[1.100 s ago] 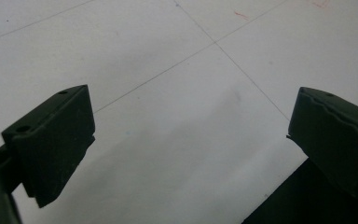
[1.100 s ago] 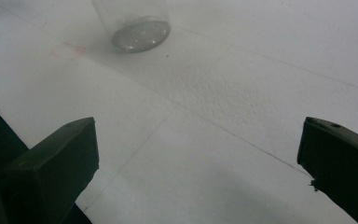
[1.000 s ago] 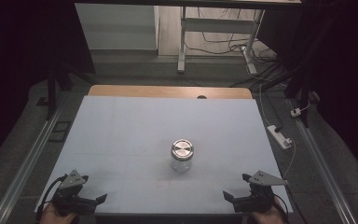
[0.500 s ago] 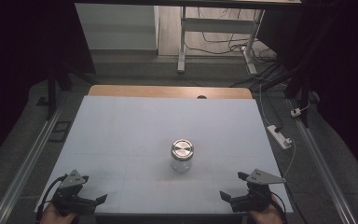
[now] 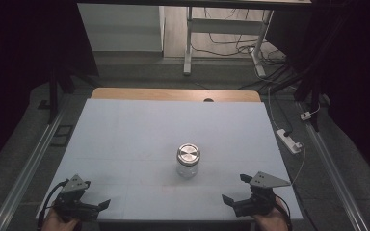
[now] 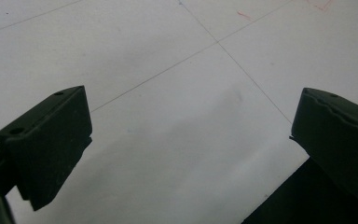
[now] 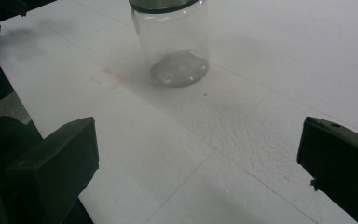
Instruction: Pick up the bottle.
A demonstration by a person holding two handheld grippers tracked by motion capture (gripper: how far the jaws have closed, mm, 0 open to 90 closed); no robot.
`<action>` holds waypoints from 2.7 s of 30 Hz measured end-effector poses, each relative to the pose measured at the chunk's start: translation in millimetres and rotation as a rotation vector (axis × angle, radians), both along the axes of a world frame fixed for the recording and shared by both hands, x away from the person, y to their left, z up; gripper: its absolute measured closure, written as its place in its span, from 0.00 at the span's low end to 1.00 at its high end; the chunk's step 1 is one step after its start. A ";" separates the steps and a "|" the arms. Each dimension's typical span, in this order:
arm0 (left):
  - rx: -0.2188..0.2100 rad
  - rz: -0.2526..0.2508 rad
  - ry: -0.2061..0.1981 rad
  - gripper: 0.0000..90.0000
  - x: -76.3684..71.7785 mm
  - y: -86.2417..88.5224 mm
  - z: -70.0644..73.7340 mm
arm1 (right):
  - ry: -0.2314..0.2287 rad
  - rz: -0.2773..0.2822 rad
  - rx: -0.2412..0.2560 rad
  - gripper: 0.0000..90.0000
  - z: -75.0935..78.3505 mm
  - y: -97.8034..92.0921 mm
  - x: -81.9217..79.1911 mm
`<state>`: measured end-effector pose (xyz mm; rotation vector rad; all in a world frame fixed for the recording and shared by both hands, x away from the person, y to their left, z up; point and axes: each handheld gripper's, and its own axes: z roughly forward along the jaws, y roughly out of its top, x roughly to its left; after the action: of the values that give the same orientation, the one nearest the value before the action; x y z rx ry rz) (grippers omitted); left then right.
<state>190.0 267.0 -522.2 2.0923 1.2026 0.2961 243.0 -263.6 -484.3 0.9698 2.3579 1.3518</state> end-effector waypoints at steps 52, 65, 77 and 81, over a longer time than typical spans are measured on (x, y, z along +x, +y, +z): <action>-0.101 -0.070 0.026 0.00 5.1 6.8 -0.5 | 0.048 0.088 -0.080 0.00 -10.8 70.6 62.2; -0.105 -0.074 0.019 0.00 4.5 7.8 -0.5 | 0.065 0.131 -0.095 0.00 -18.6 96.2 81.8; -0.113 -0.086 0.022 0.00 4.9 8.3 -0.8 | 0.043 0.162 -0.134 0.00 -30.2 122.7 96.8; -0.112 -0.090 0.024 0.00 5.2 8.0 -1.0 | 0.039 0.164 -0.145 0.00 -34.3 129.7 99.4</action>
<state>195.2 275.1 -523.2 2.0516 1.1091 0.1588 342.5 -133.9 -518.6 0.7835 2.5723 1.2056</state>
